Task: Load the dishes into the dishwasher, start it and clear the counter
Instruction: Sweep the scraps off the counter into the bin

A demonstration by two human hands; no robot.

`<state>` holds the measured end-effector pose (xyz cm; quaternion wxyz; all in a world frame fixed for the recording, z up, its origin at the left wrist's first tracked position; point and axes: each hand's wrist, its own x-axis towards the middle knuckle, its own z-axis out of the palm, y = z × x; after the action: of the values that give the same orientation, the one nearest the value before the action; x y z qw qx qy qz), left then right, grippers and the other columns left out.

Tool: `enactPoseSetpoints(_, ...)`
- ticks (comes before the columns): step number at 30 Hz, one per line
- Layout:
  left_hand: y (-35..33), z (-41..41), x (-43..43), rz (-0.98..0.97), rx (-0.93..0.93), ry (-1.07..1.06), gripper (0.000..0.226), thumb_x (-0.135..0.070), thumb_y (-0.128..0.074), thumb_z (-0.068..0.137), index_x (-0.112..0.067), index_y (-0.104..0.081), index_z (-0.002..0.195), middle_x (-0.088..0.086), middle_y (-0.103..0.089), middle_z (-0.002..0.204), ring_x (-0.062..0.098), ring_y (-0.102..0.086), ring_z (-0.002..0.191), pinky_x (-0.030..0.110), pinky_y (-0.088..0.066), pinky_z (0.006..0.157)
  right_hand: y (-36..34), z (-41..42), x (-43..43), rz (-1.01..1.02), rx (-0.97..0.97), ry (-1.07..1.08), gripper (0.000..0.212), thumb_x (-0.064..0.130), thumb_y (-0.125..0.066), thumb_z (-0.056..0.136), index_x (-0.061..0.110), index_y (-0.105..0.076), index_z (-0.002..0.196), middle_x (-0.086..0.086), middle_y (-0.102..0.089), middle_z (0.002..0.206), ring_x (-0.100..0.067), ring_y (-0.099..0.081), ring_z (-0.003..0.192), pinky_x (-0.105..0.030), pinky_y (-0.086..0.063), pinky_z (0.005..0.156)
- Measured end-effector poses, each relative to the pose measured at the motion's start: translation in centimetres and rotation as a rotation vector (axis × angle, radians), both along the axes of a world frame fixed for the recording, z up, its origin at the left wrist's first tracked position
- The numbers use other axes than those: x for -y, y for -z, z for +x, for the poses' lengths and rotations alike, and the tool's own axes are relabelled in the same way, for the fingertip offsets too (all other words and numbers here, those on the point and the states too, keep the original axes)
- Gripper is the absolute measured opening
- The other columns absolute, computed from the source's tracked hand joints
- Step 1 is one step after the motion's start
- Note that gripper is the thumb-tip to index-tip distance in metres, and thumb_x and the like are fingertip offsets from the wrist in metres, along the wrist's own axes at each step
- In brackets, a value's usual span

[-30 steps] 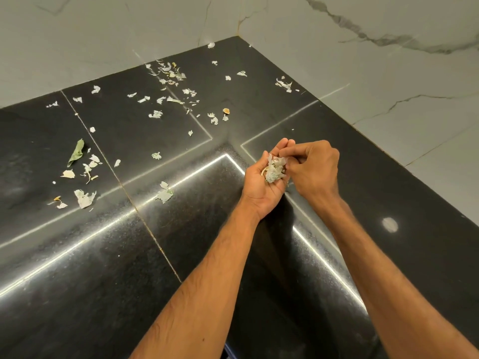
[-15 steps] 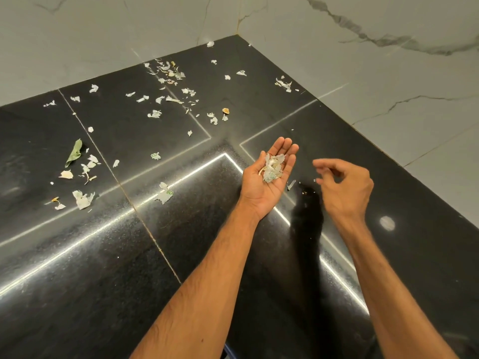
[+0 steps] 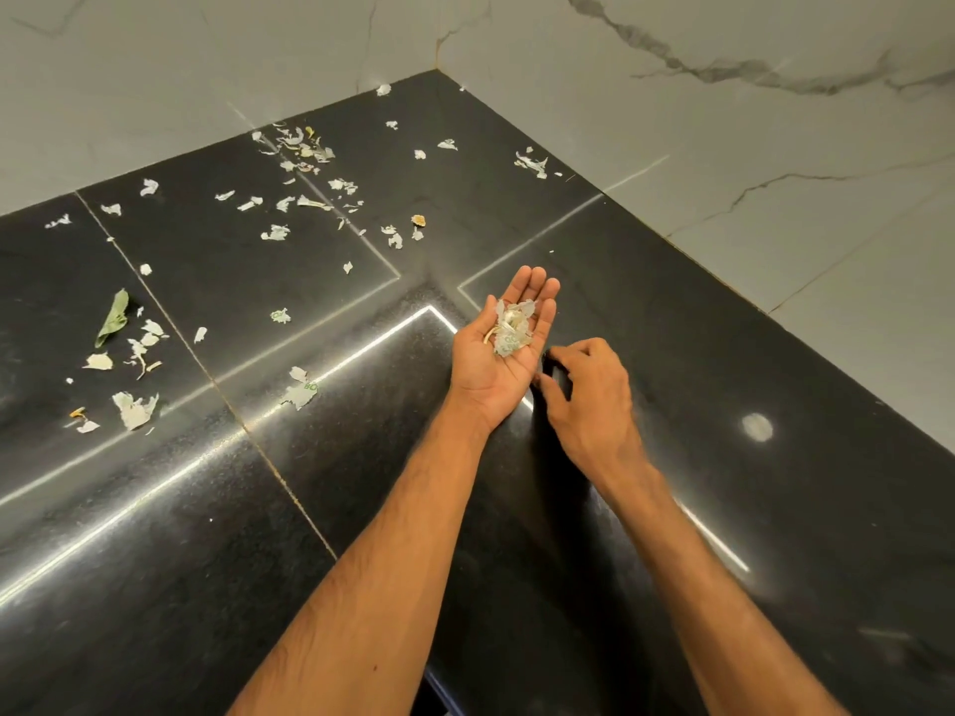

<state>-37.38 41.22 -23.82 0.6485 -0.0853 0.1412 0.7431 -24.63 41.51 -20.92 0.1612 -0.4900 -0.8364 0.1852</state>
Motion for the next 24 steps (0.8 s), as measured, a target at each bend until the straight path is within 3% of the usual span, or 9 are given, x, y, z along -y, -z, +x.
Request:
enactPoseSetpoints(4, 0.0, 0.0, 0.1, 0.011, -0.004, -0.008, 0.042, -0.024, -0.031, 0.11, -0.001, -0.054, 0.135, 0.014, -0.061, 0.135, 0.031, -0.054, 0.132, 0.038, -0.034, 0.119, 0.5, -0.4, -1.1, 0.061, -0.016, 0.026, 0.014, 0.027, -0.071, 0.092, 0.016, -0.074, 0.083, 0.0, -0.061, 0.08, -0.012, -0.053, 0.081, -0.026, -0.041, 0.07)
enactPoseSetpoints(9, -0.1, 0.0, 0.3, 0.024, 0.0, -0.008, 0.042, -0.024, -0.03, 0.11, 0.0, -0.055, 0.134, 0.014, -0.061, 0.134, 0.031, -0.054, 0.131, 0.038, -0.032, 0.12, 0.3, -0.6, -1.2, 0.056, -0.004, 0.04, 0.018, 0.027, -0.071, 0.09, 0.017, -0.07, 0.075, 0.001, -0.058, 0.071, -0.011, -0.05, 0.07, -0.027, -0.043, 0.067)
enactPoseSetpoints(12, -0.1, -0.1, 0.4, 0.019, 0.003, -0.015, 0.041, -0.024, -0.031, 0.11, 0.0, -0.055, 0.133, 0.014, -0.06, 0.135, 0.031, -0.054, 0.131, 0.038, -0.033, 0.12, -0.5, -1.1, -1.1, 0.044, -0.025, 0.043, 0.029, 0.018, -0.068, 0.089, 0.016, -0.06, 0.062, 0.001, -0.052, 0.058, -0.01, -0.045, 0.053, -0.035, -0.053, 0.069)
enactPoseSetpoints(14, -0.2, -0.2, 0.5, 0.013, 0.02, -0.018, 0.041, -0.023, -0.031, 0.11, 0.0, -0.056, 0.133, 0.014, -0.06, 0.134, 0.032, -0.053, 0.131, 0.038, -0.032, 0.121, -1.1, -1.6, -1.0, 0.001, -0.024, 0.061, 0.029, 0.013, -0.065, 0.088, 0.015, -0.063, 0.06, 0.002, -0.054, 0.052, -0.011, -0.049, 0.047, -0.035, -0.056, 0.066)
enactPoseSetpoints(18, -0.3, -0.3, 0.8, 0.002, 0.03, -0.027, 0.041, -0.023, -0.032, 0.109, 0.001, -0.057, 0.131, 0.014, -0.061, 0.133, 0.031, -0.052, 0.132, 0.037, -0.029, 0.122, -1.7, -2.1, -0.8, -0.059, 0.019, 0.125, 0.023, 0.012, -0.062, 0.09, 0.013, -0.07, 0.068, -0.002, -0.062, 0.06, -0.015, -0.059, 0.056, -0.028, -0.049, 0.055)
enactPoseSetpoints(21, -0.3, -0.3, 1.2, -0.002, 0.021, -0.018, 0.042, -0.023, -0.032, 0.109, 0.0, -0.057, 0.133, 0.014, -0.061, 0.134, 0.031, -0.049, 0.136, 0.037, -0.03, 0.122, -1.5, -2.2, -0.2, -0.056, 0.048, 0.113, 0.021, 0.013, -0.06, 0.095, 0.009, -0.07, 0.076, -0.005, -0.066, 0.073, -0.019, -0.062, 0.067, -0.032, -0.051, 0.063)
enactPoseSetpoints(24, -0.2, -0.5, 1.7, 0.003, 0.018, -0.005, 0.041, -0.024, -0.032, 0.109, 0.0, -0.054, 0.135, 0.014, -0.06, 0.135, 0.03, -0.042, 0.143, 0.037, -0.03, 0.122, -1.2, -1.5, 0.0, -0.053, -0.095, 0.143, 0.013, 0.014, -0.067, 0.092, 0.014, -0.075, 0.082, 0.001, -0.069, 0.077, -0.013, -0.065, 0.071, -0.037, -0.059, 0.073)
